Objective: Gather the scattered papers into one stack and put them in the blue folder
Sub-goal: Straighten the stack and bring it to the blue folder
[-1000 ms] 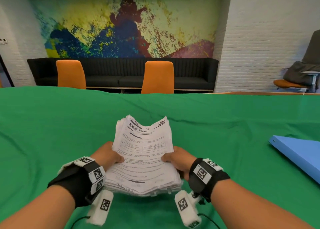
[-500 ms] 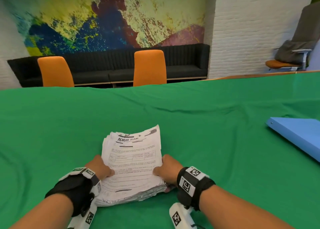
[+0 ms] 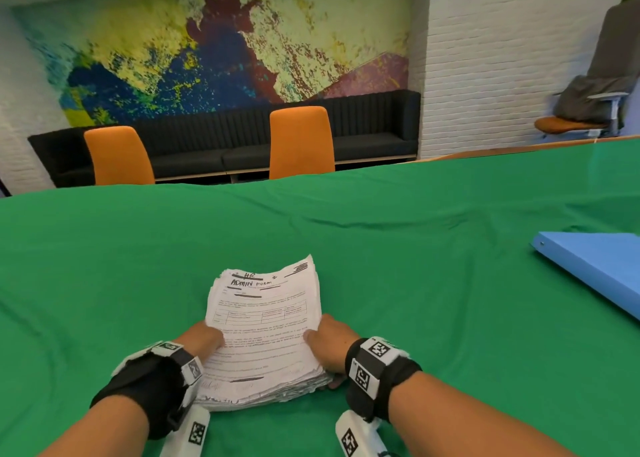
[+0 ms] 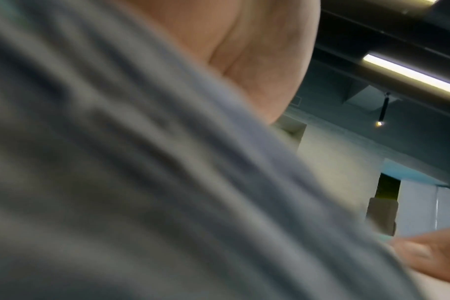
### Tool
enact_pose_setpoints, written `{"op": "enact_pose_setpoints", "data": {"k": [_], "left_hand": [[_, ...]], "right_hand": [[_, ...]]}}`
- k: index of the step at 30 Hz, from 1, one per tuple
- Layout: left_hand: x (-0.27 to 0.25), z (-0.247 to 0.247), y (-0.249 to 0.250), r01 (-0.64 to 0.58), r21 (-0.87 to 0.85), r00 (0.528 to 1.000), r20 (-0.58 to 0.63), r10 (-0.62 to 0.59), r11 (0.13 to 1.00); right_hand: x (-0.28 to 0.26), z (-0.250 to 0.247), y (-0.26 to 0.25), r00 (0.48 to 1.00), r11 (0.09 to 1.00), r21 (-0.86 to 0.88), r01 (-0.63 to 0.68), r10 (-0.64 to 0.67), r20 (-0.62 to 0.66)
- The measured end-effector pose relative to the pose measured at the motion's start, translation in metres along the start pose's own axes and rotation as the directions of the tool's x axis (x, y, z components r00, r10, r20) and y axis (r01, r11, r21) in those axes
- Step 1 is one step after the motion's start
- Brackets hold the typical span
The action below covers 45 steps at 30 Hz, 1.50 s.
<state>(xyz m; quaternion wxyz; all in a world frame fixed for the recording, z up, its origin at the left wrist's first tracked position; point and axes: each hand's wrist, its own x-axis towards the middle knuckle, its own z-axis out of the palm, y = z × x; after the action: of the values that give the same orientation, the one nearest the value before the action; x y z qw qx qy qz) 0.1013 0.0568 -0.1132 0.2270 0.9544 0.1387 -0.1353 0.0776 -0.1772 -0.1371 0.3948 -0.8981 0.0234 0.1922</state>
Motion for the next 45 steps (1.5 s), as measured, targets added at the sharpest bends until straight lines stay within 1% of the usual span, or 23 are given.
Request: {"op": "enact_pose_setpoints", "data": {"k": [2,4,10,11,13,14,17,19,20,23,25,28,30,32,35,37,38,39,40,41,42,43,45], "left_hand": [[0.002,-0.004,-0.002,0.005,0.018,0.998,0.057,-0.006,1.0],[0.002,-0.005,-0.005,-0.018,0.04,0.999,0.039,0.017,0.999],[-0.002,-0.021,-0.008,0.063,-0.256,0.997,0.063,-0.048,0.965],[-0.003,-0.024,-0.009,0.081,-0.303,0.994,0.093,-0.055,0.949],[-0.017,-0.032,-0.007,0.187,-0.536,0.974,0.211,-0.084,0.823],[-0.025,-0.035,-0.005,0.202,-0.579,0.968,0.243,-0.069,0.79],[-0.031,-0.035,-0.004,0.134,-0.557,0.973,0.229,-0.003,0.819],[-0.031,-0.032,-0.007,-0.066,-0.514,0.986,0.097,0.135,0.855],[-0.033,-0.03,-0.011,-0.141,-0.562,0.981,0.031,0.192,0.815],[-0.047,-0.031,-0.018,-0.294,-0.796,0.939,-0.136,0.317,0.529],[-0.058,-0.034,-0.019,-0.319,-0.869,0.905,-0.162,0.392,0.378],[-0.07,-0.035,-0.011,-0.311,-0.902,0.869,-0.142,0.474,0.3],[-0.073,-0.03,-0.006,-0.314,-0.9,0.869,-0.145,0.473,0.301],[-0.076,-0.025,-0.002,-0.332,-0.891,0.876,-0.17,0.452,0.308],[-0.079,-0.026,-0.001,-0.312,-0.884,0.886,-0.139,0.442,0.348],[-0.077,-0.03,-0.001,-0.279,-0.914,0.884,-0.125,0.451,0.295],[-0.077,-0.031,0.001,-0.291,-0.919,0.884,-0.152,0.443,0.267],[-0.077,-0.03,0.006,-0.335,-0.901,0.891,-0.208,0.404,0.274],[-0.077,-0.028,0.011,-0.405,-0.847,0.896,-0.292,0.335,0.344],[-0.075,-0.025,0.016,-0.473,-0.762,0.881,-0.397,0.257,0.442],[-0.074,-0.021,0.022,-0.515,-0.672,0.847,-0.493,0.198,0.532],[-0.076,-0.018,0.029,-0.543,-0.604,0.804,-0.574,0.154,0.583],[-0.084,-0.016,0.039,-0.602,-0.548,0.718,-0.69,0.092,0.581]], "right_hand": [[0.004,0.002,0.0,1.0,1.0,-0.001,0.017,-0.017,0.018],[0.008,0.004,0.001,0.999,0.999,-0.015,0.033,-0.032,0.043],[0.003,0.002,-0.001,0.997,0.994,-0.08,0.073,-0.071,0.024],[0.002,0.001,-0.001,0.996,0.993,-0.083,0.085,-0.084,0.012],[-0.005,-0.002,-0.002,0.995,0.994,-0.053,0.094,-0.095,-0.014],[-0.008,-0.004,-0.003,0.994,0.994,-0.037,0.101,-0.103,-0.03],[-0.019,-0.012,-0.004,0.987,0.99,-0.006,0.144,-0.144,-0.071],[-0.027,-0.023,-0.003,0.979,0.979,0.069,0.19,-0.184,-0.09],[-0.03,-0.03,-0.001,0.975,0.968,0.133,0.212,-0.201,-0.093],[-0.036,-0.053,0.005,0.984,0.888,0.425,0.176,-0.175,-0.041],[-0.037,-0.065,0.009,0.981,0.8,0.582,0.145,-0.193,0.02],[-0.034,-0.069,0.008,0.939,0.584,0.789,0.193,-0.344,0.025],[-0.038,-0.067,0.001,0.909,0.487,0.844,0.223,-0.416,0.0],[-0.041,-0.065,-0.001,0.905,0.464,0.842,0.274,-0.42,-0.063],[-0.04,-0.067,0.0,0.92,0.503,0.805,0.315,-0.371,-0.128],[-0.041,-0.071,0.0,0.918,0.539,0.774,0.333,-0.372,-0.136],[-0.042,-0.072,-0.001,0.913,0.553,0.756,0.351,-0.381,-0.146],[-0.045,-0.071,-0.006,0.905,0.571,0.727,0.382,-0.392,-0.167],[-0.046,-0.069,-0.011,0.893,0.603,0.674,0.427,-0.399,-0.208],[-0.047,-0.065,-0.018,0.874,0.646,0.594,0.48,-0.413,-0.257],[-0.048,-0.06,-0.025,0.848,0.684,0.502,0.529,-0.442,-0.292],[-0.049,-0.054,-0.031,0.826,0.707,0.427,0.563,-0.472,-0.307],[-0.051,-0.046,-0.038,0.802,0.712,0.372,0.596,-0.502,-0.324]]}}
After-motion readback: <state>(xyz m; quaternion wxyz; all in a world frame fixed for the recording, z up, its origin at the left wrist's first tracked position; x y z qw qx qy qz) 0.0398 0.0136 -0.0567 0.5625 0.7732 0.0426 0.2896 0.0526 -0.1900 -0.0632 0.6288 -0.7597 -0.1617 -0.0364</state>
